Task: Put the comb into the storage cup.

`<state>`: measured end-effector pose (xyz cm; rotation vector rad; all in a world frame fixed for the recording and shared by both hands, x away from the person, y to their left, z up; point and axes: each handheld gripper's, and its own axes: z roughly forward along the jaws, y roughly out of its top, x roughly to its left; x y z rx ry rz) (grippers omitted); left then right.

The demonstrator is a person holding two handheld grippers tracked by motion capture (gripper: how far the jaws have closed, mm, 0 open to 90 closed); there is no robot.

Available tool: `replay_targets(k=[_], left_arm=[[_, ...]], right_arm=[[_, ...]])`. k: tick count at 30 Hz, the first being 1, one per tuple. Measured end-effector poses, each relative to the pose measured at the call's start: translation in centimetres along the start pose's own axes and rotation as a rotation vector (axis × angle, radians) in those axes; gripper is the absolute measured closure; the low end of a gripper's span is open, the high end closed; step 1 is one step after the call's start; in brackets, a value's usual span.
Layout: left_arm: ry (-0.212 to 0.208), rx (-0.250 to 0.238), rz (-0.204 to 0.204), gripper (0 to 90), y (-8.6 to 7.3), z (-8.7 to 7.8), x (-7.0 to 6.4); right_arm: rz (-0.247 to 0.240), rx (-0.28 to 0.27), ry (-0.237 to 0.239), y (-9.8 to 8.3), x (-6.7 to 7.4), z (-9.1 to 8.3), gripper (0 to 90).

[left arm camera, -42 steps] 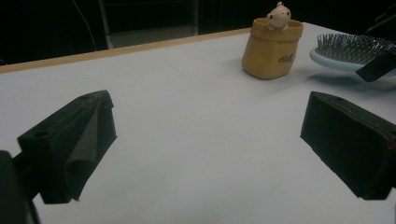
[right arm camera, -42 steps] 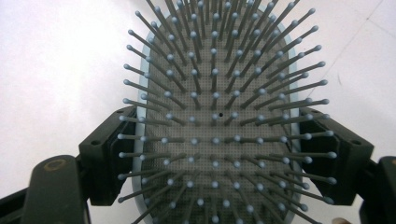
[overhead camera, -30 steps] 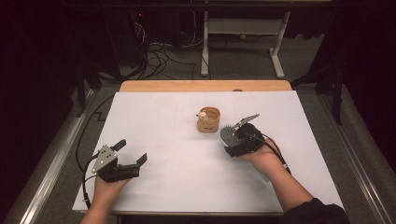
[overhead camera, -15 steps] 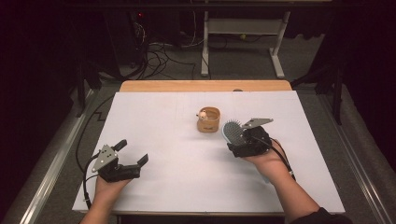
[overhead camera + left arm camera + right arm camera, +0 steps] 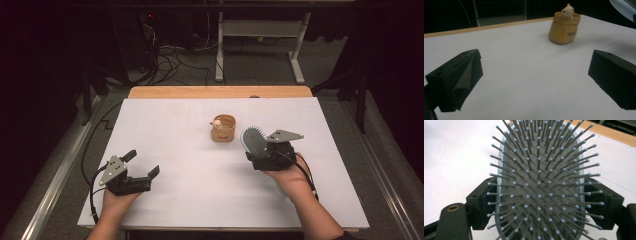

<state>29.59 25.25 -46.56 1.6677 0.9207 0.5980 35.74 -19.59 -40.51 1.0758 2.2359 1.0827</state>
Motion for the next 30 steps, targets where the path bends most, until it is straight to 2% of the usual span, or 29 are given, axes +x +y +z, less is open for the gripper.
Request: replay_targets(k=[5,11,12,20,30], left_arm=[[-0.020,0.029,-0.025,0.3,0.0,0.1,0.0],[-0.016,0.005,0.007,0.3,0.1,0.0,-0.3],[-0.017,0.004,0.009,0.3,0.1,0.0,-0.4],[-0.025,0.011,0.022,0.3,0.1,0.1,-0.8],[-0.028,0.009,0.035,0.4,0.2,0.1,-1.2]], right_arm=[[0.008,-0.035,0.001,-0.4,0.2,-0.3,20.3],[0.016,-0.095,-0.001,-0.8,0.3,-0.7,20.3],[0.016,-0.118,-0.007,-0.9,0.3,-0.9,20.3],[0.030,-0.192,-0.005,-1.6,0.4,-1.1,20.3],[0.047,-0.259,0.008,-2.2,0.4,-1.4,20.3]])
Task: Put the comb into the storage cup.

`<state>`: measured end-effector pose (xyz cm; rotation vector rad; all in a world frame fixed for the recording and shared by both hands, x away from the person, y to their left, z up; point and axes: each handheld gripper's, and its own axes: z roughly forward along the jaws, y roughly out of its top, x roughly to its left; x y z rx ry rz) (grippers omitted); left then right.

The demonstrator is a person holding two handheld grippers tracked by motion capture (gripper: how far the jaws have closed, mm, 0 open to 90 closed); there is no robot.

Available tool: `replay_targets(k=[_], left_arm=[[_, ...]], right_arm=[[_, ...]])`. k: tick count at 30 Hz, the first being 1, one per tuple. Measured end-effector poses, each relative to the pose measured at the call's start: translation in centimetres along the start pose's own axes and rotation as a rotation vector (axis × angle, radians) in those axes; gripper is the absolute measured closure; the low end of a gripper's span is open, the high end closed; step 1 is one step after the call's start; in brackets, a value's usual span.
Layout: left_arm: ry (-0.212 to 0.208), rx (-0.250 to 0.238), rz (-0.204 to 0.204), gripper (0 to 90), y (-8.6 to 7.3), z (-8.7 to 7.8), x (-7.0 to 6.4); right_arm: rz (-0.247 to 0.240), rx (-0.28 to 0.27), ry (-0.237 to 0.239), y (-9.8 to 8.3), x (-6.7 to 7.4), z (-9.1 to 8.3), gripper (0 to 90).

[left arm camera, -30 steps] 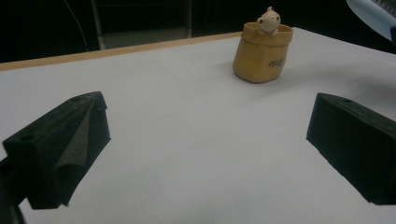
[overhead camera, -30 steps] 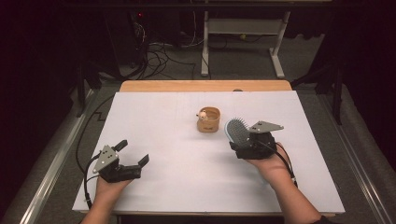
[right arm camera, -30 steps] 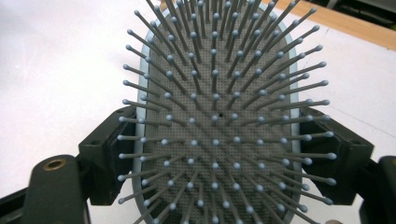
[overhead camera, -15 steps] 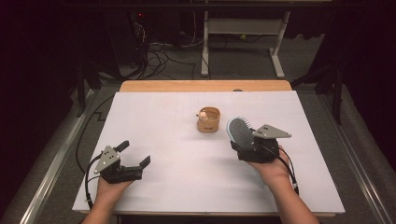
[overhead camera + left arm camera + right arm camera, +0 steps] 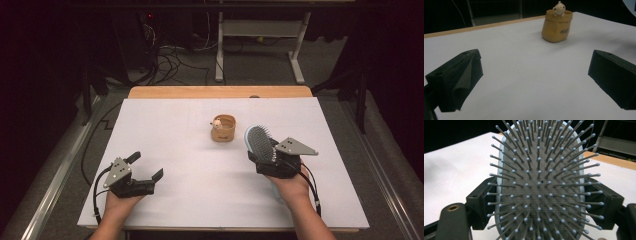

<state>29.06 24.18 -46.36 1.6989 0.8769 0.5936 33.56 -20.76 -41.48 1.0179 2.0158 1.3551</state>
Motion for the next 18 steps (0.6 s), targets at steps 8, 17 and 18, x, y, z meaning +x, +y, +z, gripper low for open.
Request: replay_targets(k=[8,17,18], left_arm=[[-0.003,-0.001,-0.002,0.3,0.1,0.1,-0.2],[-0.009,-0.001,0.003,0.4,0.1,0.1,-0.4],[-0.010,-0.002,0.002,0.3,0.1,0.1,-0.4]], right_arm=[[0.006,-0.073,0.011,-0.2,0.0,-0.9,20.3],[0.018,-0.127,0.003,-0.7,0.0,-1.6,20.3],[0.020,-0.134,0.002,-0.7,0.0,-1.7,20.3]])
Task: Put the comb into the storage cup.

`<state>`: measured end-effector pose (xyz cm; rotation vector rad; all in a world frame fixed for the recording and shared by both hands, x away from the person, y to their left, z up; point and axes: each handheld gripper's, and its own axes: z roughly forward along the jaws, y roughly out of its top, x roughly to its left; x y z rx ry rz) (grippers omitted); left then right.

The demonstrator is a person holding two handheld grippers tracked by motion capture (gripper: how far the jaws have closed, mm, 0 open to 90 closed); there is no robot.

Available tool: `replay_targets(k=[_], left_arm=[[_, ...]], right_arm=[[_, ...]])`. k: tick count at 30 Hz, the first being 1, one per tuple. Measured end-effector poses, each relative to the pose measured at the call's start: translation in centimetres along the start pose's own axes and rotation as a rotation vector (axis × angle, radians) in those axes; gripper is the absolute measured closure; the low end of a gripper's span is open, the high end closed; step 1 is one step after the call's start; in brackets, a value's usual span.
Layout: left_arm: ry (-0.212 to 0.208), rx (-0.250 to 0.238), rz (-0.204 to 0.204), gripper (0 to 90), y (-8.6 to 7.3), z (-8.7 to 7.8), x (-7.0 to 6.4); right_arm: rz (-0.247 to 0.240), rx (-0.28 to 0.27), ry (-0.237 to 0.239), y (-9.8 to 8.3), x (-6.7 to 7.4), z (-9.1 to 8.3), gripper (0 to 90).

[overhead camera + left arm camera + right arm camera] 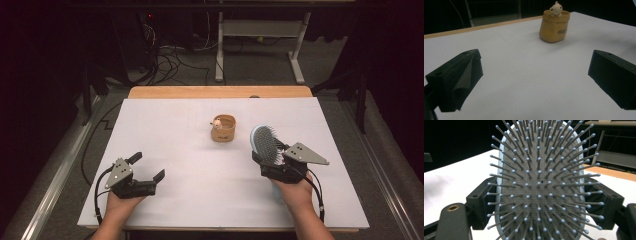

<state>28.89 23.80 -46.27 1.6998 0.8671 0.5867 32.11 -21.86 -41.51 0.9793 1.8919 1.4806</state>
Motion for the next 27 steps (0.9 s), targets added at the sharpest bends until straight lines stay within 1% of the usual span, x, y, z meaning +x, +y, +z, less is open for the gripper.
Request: replay_targets(k=[4,11,18,22,24,27], left_arm=[[-0.001,-0.002,-0.001,0.5,0.0,-0.1,0.0],[-0.005,-0.007,-0.001,0.6,0.1,-0.1,-0.1],[-0.006,-0.011,0.003,0.6,0.2,-0.2,-0.3],[-0.022,-0.004,0.008,0.6,0.3,0.0,-0.4],[-0.030,-0.004,0.003,0.6,0.4,0.3,-0.5],[-0.035,-0.008,0.015,0.6,1.1,0.6,-0.8]], right_arm=[[-0.007,-0.030,-0.002,-0.1,0.0,-0.3,20.3],[-0.018,-0.046,-0.011,-0.5,0.2,-0.5,20.3],[-0.041,-0.056,-0.010,-0.8,0.7,-0.3,20.3],[-0.043,-0.066,-0.013,-0.8,1.0,-0.2,20.3],[-0.043,-0.068,-0.010,-0.7,1.0,-0.2,20.3],[-0.041,-0.074,-0.005,-0.7,1.1,-0.1,20.3]])
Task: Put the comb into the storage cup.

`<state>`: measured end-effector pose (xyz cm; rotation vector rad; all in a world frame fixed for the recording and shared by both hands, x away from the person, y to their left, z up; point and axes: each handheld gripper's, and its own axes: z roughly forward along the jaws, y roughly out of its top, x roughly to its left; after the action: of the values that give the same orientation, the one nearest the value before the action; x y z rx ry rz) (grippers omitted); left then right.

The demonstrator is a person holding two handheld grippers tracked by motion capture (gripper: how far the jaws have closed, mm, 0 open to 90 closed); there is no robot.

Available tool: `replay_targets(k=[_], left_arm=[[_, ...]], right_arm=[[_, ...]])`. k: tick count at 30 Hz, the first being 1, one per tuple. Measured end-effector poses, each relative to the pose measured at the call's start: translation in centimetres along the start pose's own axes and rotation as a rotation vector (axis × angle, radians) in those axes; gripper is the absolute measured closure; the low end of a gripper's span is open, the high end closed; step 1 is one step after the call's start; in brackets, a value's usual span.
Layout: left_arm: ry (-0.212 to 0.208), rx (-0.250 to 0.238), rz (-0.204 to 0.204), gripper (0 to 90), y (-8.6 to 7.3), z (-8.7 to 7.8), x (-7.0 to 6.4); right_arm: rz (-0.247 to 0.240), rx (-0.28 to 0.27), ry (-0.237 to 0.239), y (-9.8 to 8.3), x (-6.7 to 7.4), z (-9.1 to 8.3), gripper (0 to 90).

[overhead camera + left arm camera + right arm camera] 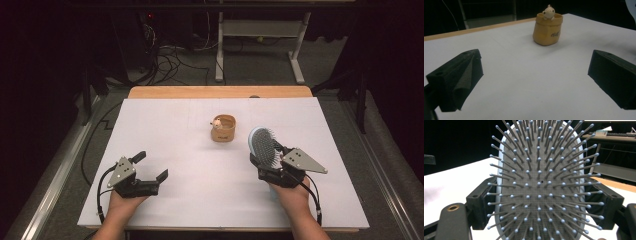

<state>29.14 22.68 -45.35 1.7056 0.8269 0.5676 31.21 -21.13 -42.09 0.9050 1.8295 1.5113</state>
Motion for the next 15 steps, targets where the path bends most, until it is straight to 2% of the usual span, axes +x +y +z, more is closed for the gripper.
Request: replay_targets(k=[7,15], left_arm=[[0.001,0.006,0.013,0.8,1.6,0.9,-0.4],[-0.005,-0.014,0.025,1.1,3.8,2.3,-1.1]], right_arm=[[0.001,-0.013,-0.003,0.2,0.1,-0.1,20.2],[0.007,-0.029,-0.006,0.4,0.1,-0.1,20.3]])
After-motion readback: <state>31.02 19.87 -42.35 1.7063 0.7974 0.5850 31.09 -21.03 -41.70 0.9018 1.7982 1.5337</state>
